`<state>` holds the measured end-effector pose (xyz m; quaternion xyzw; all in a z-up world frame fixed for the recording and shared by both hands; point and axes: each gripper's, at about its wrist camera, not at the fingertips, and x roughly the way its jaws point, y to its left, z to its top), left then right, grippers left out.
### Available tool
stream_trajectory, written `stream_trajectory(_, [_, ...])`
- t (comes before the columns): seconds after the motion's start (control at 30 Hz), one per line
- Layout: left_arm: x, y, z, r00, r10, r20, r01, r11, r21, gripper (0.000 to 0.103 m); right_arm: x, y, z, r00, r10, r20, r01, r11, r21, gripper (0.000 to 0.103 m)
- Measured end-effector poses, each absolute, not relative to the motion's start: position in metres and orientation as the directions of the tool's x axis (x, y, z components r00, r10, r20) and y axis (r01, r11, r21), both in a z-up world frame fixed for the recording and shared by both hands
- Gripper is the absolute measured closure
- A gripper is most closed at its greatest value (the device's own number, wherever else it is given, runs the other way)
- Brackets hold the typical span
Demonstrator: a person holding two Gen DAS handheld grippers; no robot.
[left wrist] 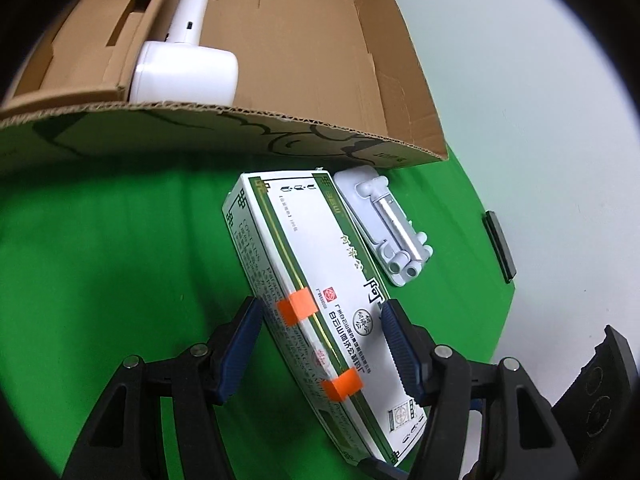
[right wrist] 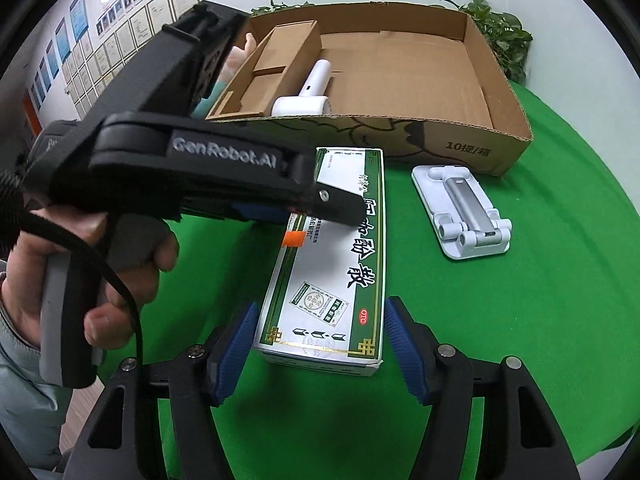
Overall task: Organize objects
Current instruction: 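Move both tools to the green-and-white medicine box on the table, then close the right tool on the medicine box while the left tool grips its other side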
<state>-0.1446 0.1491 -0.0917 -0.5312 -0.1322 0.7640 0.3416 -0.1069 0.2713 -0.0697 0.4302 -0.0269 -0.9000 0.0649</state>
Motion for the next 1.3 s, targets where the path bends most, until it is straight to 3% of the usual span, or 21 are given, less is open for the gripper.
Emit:
stream_trajectory(0.8, [-0.131, 0.133, -0.089, -0.218, 0.643, -0.734, -0.296, -0.761, -0.578, 0.046, -0.097, 0.276, -0.068, -0.596, -0.267, -0.758, 0.101, -0.96, 0.259, 0.043])
stream_trajectory(0.83, [-0.131, 0.132, -0.09, -0.218, 0.639, -0.738, -0.291, -0.764, -0.575, 0.046, -0.097, 0.277, -0.068, -0.594, -0.28, -0.754, 0.102, -0.956, 0.275, 0.052])
stream_trajectory(0.87, [-0.132, 0.13, -0.091, -0.222, 0.628, -0.746, -0.277, -0.774, -0.569, 0.046, -0.098, 0.279, -0.068, -0.589, -0.304, -0.748, 0.108, -0.948, 0.301, 0.079])
stream_trajectory(0.9, [-0.134, 0.128, -0.093, -0.217, 0.641, -0.736, -0.267, -0.765, -0.587, 0.046, -0.098, 0.28, -0.069, -0.574, -0.344, -0.743, 0.118, -0.933, 0.341, 0.087])
stream_trajectory(1.0, [-0.135, 0.126, -0.094, -0.215, 0.647, -0.732, -0.252, -0.761, -0.598, 0.048, -0.098, 0.275, -0.066, -0.575, -0.332, -0.748, 0.138, -0.94, 0.311, 0.087])
stream_trajectory(1.1, [-0.134, 0.127, -0.094, -0.211, 0.646, -0.733, -0.251, -0.761, -0.598, 0.048, -0.099, 0.271, -0.064, -0.579, -0.301, -0.758, 0.13, -0.952, 0.278, 0.085])
stream_trajectory(1.17, [-0.133, 0.127, -0.094, -0.204, 0.65, -0.732, -0.247, -0.757, -0.604, 0.048, -0.1, 0.27, -0.062, -0.594, -0.24, -0.767, 0.098, -0.969, 0.227, 0.066])
stream_trajectory(1.23, [-0.131, 0.128, -0.094, -0.196, 0.65, -0.734, -0.253, -0.757, -0.603, 0.048, -0.1, 0.268, -0.062, -0.603, -0.216, -0.768, 0.078, -0.974, 0.212, 0.041])
stream_trajectory(1.3, [-0.128, 0.129, -0.094, -0.179, 0.655, -0.734, -0.258, -0.751, -0.607, 0.048, -0.103, 0.266, -0.061, -0.603, -0.214, -0.769, 0.074, -0.974, 0.214, 0.032])
